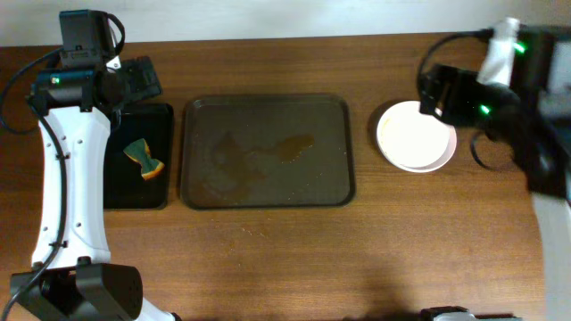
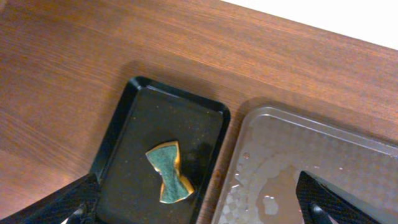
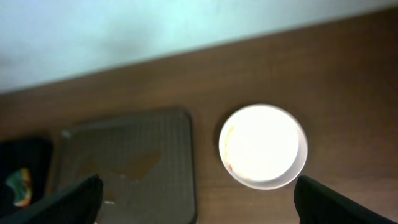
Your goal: Clean dirty plates on tray and stack at the side
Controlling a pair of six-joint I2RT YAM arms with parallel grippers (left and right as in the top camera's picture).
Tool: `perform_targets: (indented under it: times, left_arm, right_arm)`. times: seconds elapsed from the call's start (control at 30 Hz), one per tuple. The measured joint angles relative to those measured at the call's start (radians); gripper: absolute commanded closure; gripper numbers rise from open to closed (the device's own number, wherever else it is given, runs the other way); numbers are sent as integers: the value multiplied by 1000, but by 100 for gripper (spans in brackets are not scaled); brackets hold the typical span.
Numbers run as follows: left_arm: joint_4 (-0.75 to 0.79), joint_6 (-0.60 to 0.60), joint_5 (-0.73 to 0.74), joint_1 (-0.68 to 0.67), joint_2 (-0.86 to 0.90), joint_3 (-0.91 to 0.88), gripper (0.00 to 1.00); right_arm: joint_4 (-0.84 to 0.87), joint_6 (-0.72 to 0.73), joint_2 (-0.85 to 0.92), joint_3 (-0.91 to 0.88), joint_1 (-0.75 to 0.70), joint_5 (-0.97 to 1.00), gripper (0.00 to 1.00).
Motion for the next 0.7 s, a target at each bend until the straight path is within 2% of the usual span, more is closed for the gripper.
perform_targets:
  times: [0.03, 0.1, 0.27, 0.33, 0.43, 0.5, 0.53, 0.57, 0.7]
  left_arm:
    - [-1, 0, 7, 0, 4, 0, 1]
    - [-2, 0, 10, 0, 4, -1, 1]
    - [-2, 0, 10, 0, 4, -1, 1]
    - [-2, 0, 11, 0, 4, -1, 1]
    - [-1, 0, 14, 0, 4, -1, 1]
    - [1, 0, 18, 0, 4, -2, 1]
    - [-4, 0, 18, 0, 4, -2, 1]
    - [-1, 0, 18, 0, 4, -2, 1]
    - [0, 0, 18, 0, 4, -2, 1]
  right_arm:
    - [-1, 0, -108, 8, 0, 11, 2]
    - [0, 0, -200, 14, 0, 11, 2]
    - [-60, -1, -198, 14, 0, 28, 2]
    - [24, -89, -189, -37, 0, 42, 1]
    - [269, -202, -296, -329, -2, 41, 2]
    - [510, -221, -472, -613, -27, 36, 2]
    - [602, -227, -630, -811, -45, 33, 2]
    - [640, -229, -732, -924, -49, 32, 2]
    - [967, -232, -1055, -1368, -50, 15, 2]
